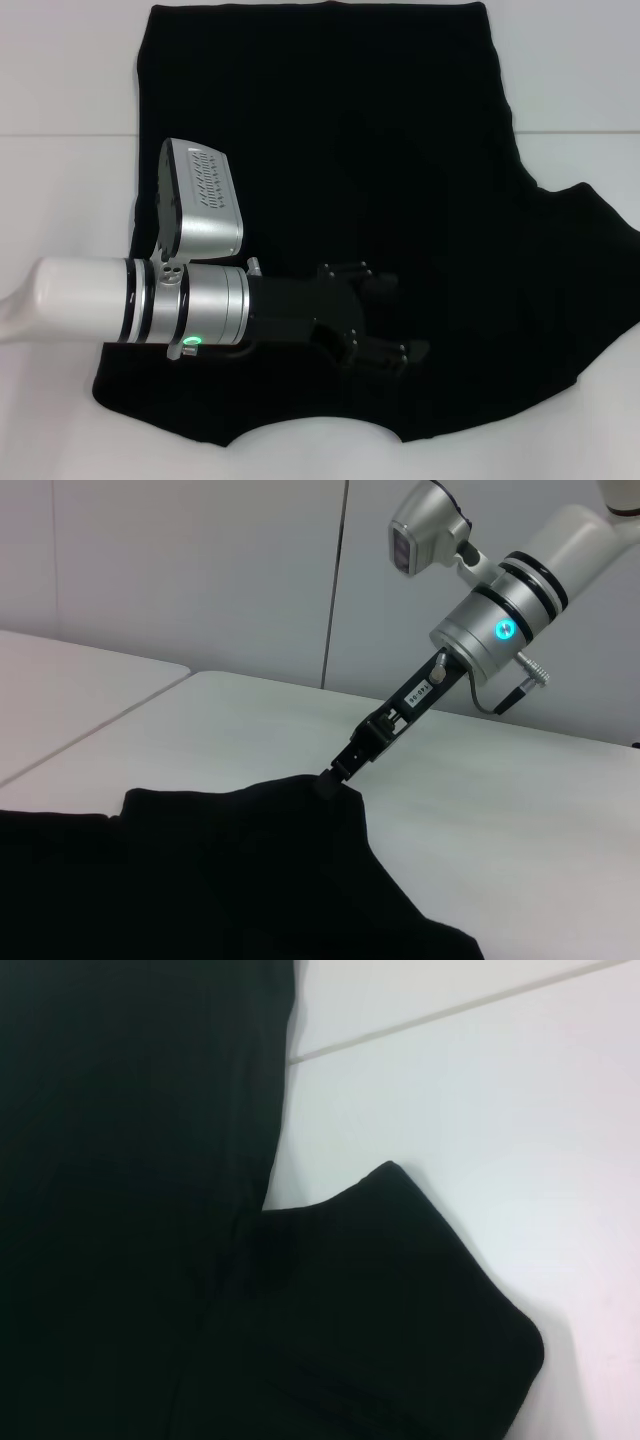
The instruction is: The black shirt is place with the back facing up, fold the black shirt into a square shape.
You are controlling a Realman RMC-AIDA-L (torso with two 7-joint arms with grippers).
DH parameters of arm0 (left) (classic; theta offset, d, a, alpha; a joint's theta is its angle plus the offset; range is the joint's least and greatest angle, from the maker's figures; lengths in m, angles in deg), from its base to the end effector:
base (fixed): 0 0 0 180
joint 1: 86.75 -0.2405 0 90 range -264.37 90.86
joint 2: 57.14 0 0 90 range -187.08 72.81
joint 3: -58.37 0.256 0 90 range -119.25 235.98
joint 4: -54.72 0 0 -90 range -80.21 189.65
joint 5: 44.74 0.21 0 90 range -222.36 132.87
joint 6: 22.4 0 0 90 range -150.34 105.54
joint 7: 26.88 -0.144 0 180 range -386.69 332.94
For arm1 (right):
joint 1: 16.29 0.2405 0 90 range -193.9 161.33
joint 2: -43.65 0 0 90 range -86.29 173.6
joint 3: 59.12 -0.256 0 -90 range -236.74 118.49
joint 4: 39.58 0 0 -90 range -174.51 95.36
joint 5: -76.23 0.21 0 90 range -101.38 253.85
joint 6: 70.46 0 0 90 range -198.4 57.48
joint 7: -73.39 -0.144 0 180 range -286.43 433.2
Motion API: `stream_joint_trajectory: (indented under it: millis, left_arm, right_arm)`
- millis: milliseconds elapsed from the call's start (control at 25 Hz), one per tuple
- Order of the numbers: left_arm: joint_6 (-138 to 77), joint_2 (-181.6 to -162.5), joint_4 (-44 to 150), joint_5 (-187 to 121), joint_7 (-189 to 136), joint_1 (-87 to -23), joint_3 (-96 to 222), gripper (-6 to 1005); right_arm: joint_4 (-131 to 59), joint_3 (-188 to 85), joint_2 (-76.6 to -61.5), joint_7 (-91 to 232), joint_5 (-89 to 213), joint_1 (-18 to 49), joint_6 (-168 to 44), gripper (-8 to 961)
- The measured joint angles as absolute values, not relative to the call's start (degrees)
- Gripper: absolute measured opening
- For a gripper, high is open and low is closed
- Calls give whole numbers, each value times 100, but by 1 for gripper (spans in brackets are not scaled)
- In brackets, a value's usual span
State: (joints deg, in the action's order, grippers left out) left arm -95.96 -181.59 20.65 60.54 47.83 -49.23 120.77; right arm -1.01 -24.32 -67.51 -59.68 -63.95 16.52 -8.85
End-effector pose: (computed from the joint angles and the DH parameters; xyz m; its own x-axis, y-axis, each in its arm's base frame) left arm -0.1894 0.3466 -0.0886 0.8959 0.1873 0.4029 0.2517 -0.9612 -0.1128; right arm 0.3628 0.3794 0.0791 0.2568 -0.8146 -0.5201 -0.9228 -0.0467 -0.3825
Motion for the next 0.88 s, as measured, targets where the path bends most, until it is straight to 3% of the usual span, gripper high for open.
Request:
stream_joint_trajectory:
  millis: [560, 880]
  left_arm:
    - [-9551, -18141, 2062, 6052, 4783, -4897, 12077, 913]
    - [-9536, -18122, 2056, 6054, 4783, -4879, 12076, 905]
  right_arm:
    - [-156, -2506, -6834, -5827, -6341, 2028, -1038, 11]
    - [-189, -1928, -7113, -5809, -6285, 2825, -928, 12]
